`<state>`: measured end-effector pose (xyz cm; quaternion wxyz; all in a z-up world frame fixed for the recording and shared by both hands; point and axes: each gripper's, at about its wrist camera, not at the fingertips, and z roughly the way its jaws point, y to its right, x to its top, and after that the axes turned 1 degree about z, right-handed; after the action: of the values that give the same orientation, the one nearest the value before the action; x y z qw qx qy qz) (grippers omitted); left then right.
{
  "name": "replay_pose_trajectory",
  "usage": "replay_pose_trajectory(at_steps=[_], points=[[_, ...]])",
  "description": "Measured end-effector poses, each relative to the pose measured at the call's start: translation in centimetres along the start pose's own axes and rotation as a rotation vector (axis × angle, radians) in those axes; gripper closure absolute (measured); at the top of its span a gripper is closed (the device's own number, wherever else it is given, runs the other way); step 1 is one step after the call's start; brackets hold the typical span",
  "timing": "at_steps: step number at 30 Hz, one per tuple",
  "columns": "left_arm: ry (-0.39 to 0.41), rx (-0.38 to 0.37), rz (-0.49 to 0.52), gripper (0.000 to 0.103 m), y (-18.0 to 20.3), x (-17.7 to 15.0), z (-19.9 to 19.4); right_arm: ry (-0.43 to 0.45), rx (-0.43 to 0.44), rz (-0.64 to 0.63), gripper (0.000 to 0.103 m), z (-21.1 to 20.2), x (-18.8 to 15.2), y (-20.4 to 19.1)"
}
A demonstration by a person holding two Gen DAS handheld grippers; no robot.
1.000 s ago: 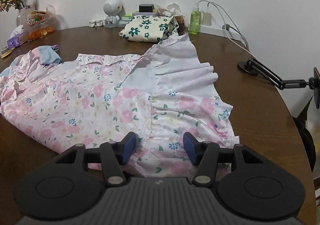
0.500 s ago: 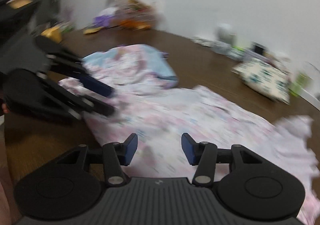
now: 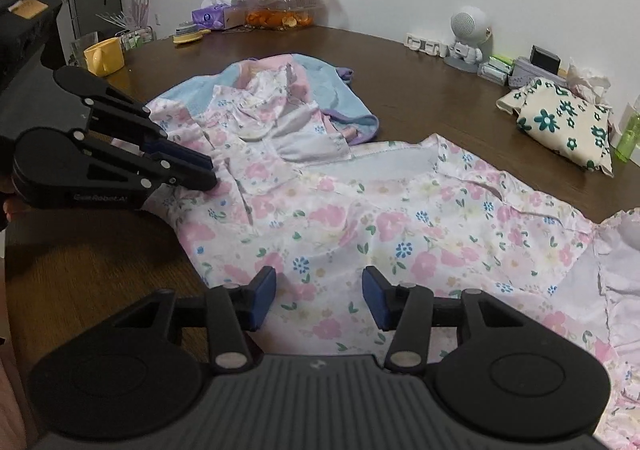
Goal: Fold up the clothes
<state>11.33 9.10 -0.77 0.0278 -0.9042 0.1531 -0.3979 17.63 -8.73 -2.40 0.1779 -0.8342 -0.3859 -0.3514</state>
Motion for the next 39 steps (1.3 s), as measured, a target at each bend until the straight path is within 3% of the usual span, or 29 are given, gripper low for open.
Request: replay_pose_trajectory(at_steps=[3, 9, 14, 20, 25, 27, 29, 30, 32, 34, 35, 36, 38, 39], points=[[0.034, -0.031, 0.005, 0.089, 0.4, 0.6, -1.1, 0.030, 0.023, -0.018, 0.054, -0.3, 0.8, -0.8], [-0.052, -0.026, 0.018, 0.088, 1.0, -1.2, 0.3, -0.002, 0.046, -0.031, 0.053, 1.0, 0.3, -1.9], [-0.037, -0.038, -0.036, 0.086, -0.4, -2.8, -1.4, 0.007, 0.064, -0.035, 0.051, -1.0, -0.7, -1.4], [0.012, -0.041, -0.085, 0.080, -1.6, -2.3, -3.1, 0.040, -0.126, 0.084, 0.051, -6.2, -3.3, 3.7], [-0.033, -0.018, -0.093, 0.078, -1.4, -2.3, -1.6, 0.006, -0.342, 0.161, 0.050, -8.8, -7.0, 7.7], [-0.055, -0.016, -0.098, 0.075, -1.1, -2.5, -1.0, -0.021, -0.393, 0.178, 0.050, -9.1, -8.4, 8.9], [-0.064, -0.008, -0.103, 0.073, -1.1, -2.5, -1.1, -0.029, -0.376, 0.225, 0.049, -9.2, -9.5, 9.9], [-0.061, -0.007, -0.107, 0.068, -1.2, -2.3, -1.3, -0.026, -0.360, 0.249, 0.049, -9.4, -9.8, 10.3], [-0.040, -0.002, -0.108, 0.049, -1.6, -1.8, -2.3, -0.004, -0.327, 0.273, 0.049, -10.2, -9.6, 10.7], [-0.006, 0.009, -0.101, 0.014, -1.9, -1.0, -3.7, 0.038, -0.283, 0.283, 0.045, -11.6, -8.9, 10.9], [0.017, 0.021, -0.103, 0.009, -2.4, -0.4, -4.4, 0.057, -0.262, 0.283, 0.035, -12.3, -8.4, 11.0], [0.039, 0.032, -0.105, 0.004, -2.8, 0.2, -5.2, 0.070, -0.256, 0.276, 0.019, -12.8, -7.8, 11.1], [0.043, 0.041, -0.119, 0.001, -4.0, 1.7, -6.1, 0.073, -0.258, 0.254, 0.003, -13.6, -6.1, 11.1], [0.039, 0.043, -0.127, 0.001, -4.6, 2.4, -6.4, 0.070, -0.258, 0.245, 0.001, -13.9, -5.4, 11.3]])
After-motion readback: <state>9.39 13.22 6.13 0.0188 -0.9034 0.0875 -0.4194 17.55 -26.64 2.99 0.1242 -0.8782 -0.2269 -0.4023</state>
